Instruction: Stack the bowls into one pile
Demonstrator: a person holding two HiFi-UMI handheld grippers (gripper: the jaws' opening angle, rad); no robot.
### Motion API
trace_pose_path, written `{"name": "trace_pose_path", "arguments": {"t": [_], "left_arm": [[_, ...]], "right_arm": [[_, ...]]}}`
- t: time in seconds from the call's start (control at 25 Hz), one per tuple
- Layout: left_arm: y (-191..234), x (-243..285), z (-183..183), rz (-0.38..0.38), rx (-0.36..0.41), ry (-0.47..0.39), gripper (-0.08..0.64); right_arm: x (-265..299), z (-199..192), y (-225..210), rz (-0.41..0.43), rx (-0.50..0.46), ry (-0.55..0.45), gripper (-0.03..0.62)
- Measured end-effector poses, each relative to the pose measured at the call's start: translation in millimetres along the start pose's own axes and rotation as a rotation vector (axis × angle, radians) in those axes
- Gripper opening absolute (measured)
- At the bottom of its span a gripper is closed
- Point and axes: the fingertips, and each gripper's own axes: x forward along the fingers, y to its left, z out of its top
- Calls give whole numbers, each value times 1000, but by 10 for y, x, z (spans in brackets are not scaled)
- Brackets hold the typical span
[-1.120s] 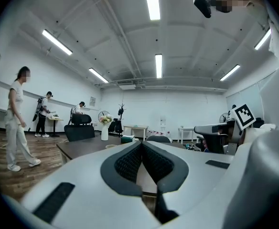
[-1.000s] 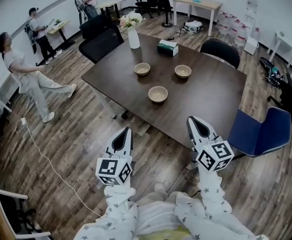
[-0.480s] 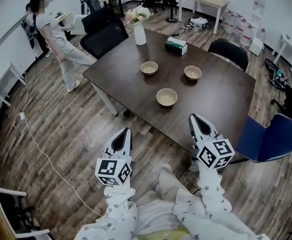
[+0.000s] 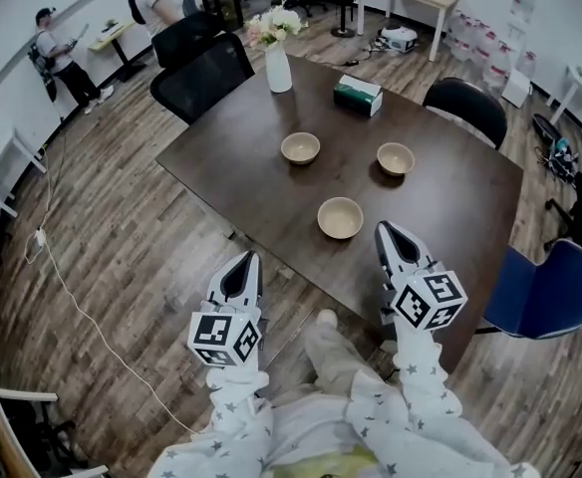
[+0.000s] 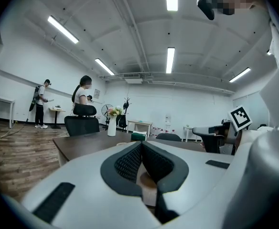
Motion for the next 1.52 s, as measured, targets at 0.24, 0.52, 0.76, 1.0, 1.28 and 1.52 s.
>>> {"name": "trace_pose_path", "arguments": {"t": [0.24, 0.52, 0.76, 1.0, 1.28, 1.52], "left_arm": [[71, 556, 72, -58, -9, 36, 26], [159, 1132, -49, -116, -31, 111, 26], [167, 1448, -240, -162, -46, 176, 26], [46, 1629, -547, -217, -78, 264, 26], [3, 1726, -783, -265, -93, 349, 26], [-2, 1800, -956, -284, -121, 402, 26]], "right_arm": [[364, 141, -323, -50, 24, -1, 21], [739, 74, -645, -92, 65, 34, 21], [1008, -402, -782, -72, 103, 204, 21], [1106, -774, -839, -35, 119, 351, 23], [1175, -1232, -968, -86, 147, 485, 76], [1246, -1556, -1019, -120, 184, 573, 137]]}}
